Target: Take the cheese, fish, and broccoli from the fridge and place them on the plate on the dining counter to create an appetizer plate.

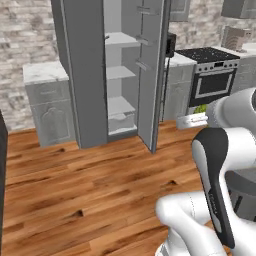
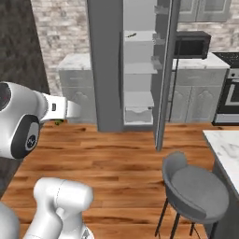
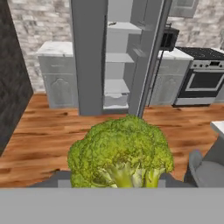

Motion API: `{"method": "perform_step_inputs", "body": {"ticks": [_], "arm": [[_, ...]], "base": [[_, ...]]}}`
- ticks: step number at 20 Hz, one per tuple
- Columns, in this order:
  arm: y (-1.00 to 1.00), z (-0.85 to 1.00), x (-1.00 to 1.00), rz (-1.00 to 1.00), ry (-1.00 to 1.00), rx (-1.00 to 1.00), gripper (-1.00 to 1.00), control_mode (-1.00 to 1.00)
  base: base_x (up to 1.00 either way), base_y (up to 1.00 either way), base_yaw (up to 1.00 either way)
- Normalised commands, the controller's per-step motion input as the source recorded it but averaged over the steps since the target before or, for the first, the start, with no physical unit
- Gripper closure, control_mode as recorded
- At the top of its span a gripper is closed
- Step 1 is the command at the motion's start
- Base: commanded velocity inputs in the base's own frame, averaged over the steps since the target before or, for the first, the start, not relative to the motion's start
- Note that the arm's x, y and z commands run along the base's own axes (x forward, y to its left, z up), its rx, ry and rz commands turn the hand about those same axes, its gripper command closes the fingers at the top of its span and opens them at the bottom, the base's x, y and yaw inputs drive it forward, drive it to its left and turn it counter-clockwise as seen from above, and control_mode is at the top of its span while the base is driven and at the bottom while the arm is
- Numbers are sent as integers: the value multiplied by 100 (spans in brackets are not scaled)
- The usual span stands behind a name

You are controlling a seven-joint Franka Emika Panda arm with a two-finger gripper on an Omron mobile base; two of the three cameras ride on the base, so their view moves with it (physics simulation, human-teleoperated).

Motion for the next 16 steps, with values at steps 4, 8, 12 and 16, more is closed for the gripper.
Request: {"method": "perform_step_inputs", "body": {"ticks": [4, 8, 12, 16], "arm": [[0, 0, 0, 0, 0, 0, 100, 100], [0, 0, 0, 0, 0, 0, 100, 100], [0, 0, 0, 0, 0, 0, 100, 100], [0, 0, 0, 0, 0, 0, 100, 100]], "base": [[-100, -53, -18], [-100, -72, -23], [-100, -92, -23], [-92, -100, -20]]}}
